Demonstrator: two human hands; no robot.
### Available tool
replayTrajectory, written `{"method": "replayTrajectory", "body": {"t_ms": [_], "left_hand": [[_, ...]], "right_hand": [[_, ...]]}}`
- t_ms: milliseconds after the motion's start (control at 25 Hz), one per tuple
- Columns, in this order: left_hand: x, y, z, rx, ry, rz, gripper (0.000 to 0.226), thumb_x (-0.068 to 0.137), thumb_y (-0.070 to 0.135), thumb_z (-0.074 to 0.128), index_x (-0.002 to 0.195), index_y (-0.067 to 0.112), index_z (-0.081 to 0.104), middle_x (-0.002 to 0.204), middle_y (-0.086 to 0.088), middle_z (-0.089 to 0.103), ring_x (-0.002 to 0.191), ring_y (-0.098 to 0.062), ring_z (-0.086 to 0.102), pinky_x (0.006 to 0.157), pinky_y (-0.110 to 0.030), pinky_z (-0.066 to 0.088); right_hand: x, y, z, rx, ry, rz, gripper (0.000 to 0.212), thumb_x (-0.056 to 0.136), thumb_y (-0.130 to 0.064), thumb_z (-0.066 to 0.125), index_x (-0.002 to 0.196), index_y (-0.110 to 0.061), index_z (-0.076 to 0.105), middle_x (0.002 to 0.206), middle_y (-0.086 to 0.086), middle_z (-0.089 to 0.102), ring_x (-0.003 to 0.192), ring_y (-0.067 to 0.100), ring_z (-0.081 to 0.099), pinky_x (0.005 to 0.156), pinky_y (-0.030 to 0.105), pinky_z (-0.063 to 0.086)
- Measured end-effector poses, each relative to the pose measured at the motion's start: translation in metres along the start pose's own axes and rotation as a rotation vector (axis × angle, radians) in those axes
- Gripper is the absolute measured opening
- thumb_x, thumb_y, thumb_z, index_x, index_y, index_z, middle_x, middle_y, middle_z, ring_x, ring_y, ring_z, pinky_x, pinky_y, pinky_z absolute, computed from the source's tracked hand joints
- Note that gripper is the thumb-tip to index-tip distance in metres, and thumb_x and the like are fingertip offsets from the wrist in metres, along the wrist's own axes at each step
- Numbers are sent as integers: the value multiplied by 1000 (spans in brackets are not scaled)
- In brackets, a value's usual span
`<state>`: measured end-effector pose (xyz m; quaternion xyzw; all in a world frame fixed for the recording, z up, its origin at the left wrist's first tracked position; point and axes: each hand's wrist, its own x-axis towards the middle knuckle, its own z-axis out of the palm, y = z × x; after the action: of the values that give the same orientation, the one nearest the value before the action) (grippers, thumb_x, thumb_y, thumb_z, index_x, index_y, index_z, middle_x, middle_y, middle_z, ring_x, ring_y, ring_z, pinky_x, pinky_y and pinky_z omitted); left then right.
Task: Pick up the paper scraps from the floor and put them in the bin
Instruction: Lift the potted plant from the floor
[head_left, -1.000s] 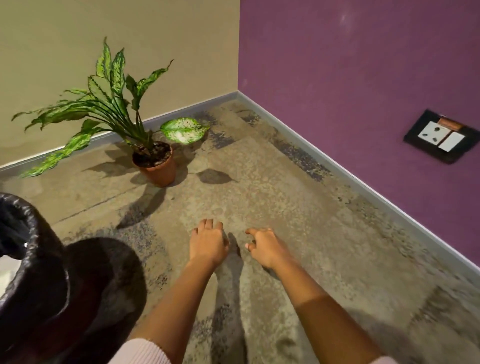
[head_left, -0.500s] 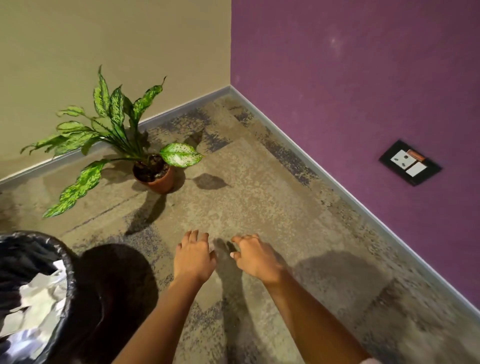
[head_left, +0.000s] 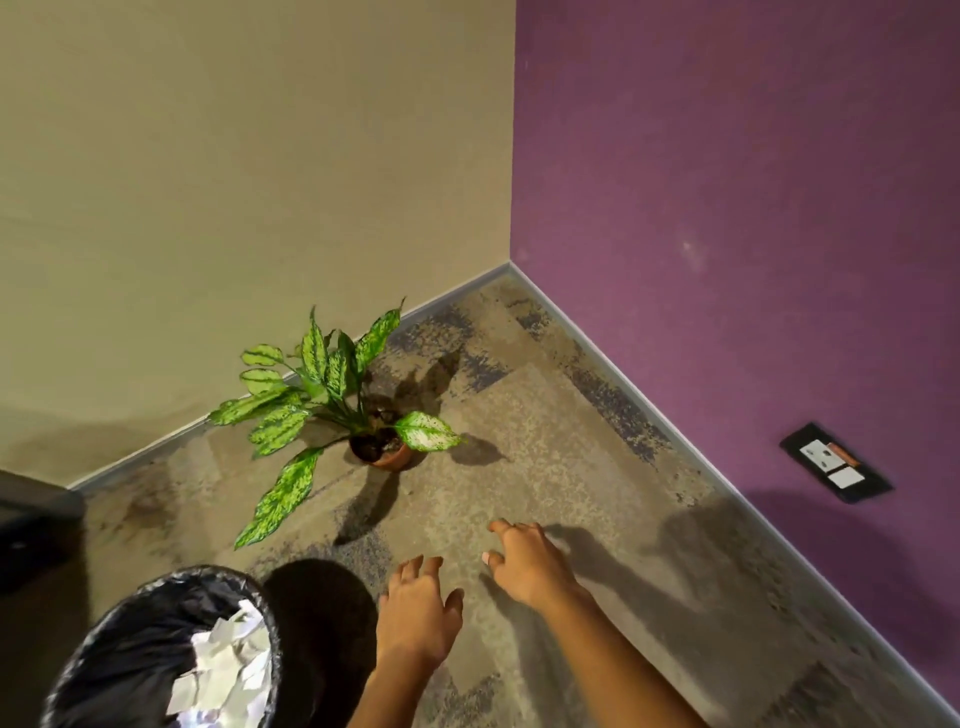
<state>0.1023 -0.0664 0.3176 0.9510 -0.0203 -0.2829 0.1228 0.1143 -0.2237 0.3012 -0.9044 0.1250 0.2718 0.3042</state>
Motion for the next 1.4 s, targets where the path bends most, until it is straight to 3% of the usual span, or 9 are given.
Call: {"method": "replayTrajectory", "body": {"t_ms": [240,440,680,760,840,960,1040,1240,1400], "left_hand": [[60,-7,-33,-160,-72,-126,54,95,45,48,145,26,36,152,2,36,142,-21,30,111,-38,33],[129,-34,-62,-326,-119,-181,51,95,39,53,142,23,42,145,-3,48,136,-24,41,108,-35,37],[190,-61,-68,-627,-189,-354,48,94,26,61,137,9,51,139,-13,56,129,-27,53,106,-33,41],[201,-62,-59,-709,-214,-401,43,93,23,62,133,7,55,133,-14,60,125,-28,56,105,-34,42],[211,-62,-49,-779,-220,-456,39,93,20,63,128,6,59,127,-14,64,121,-28,58,102,-33,43],[227,-64,-33,-972,-159,-600,31,92,12,63,121,4,63,121,-18,66,117,-32,60,102,-38,44],[240,-62,-24,-1120,-111,-717,26,93,7,60,118,3,64,119,-20,66,117,-35,59,103,-41,43],[270,-54,3,-1507,-35,-848,27,98,7,49,123,6,58,118,-13,62,108,-24,57,90,-37,43],[303,-66,23,-1834,92,-945,33,100,6,41,131,2,53,129,-15,58,110,-26,59,98,-38,43]], "right_hand": [[64,-32,-26,24,-75,80,42,94,-33,50,135,-27,47,125,13,62,110,30,61,87,33,51],[133,-65,-29,150,-140,164,35,95,-28,52,129,-26,57,127,7,64,114,25,61,93,33,51],[193,-77,-27,149,-87,304,24,87,-19,57,103,-20,74,108,10,72,101,30,66,84,29,53],[211,-66,-29,142,-139,376,21,83,-18,57,89,-15,76,90,9,76,85,25,71,71,27,54],[228,-51,-32,224,-129,495,22,81,-23,59,65,-13,70,52,1,68,49,15,64,47,20,46],[257,-31,-36,390,79,658,39,81,-32,61,49,-11,56,31,-3,49,25,14,46,35,15,35],[274,-22,-34,473,118,673,39,83,-30,59,49,-11,55,35,-1,49,28,15,45,36,16,35],[317,-24,-19,609,-78,580,29,88,-15,54,60,-13,57,52,3,54,33,9,47,42,17,36],[353,-47,8,649,-143,360,16,89,-3,57,96,0,71,70,8,65,45,5,58,43,17,48]]}}
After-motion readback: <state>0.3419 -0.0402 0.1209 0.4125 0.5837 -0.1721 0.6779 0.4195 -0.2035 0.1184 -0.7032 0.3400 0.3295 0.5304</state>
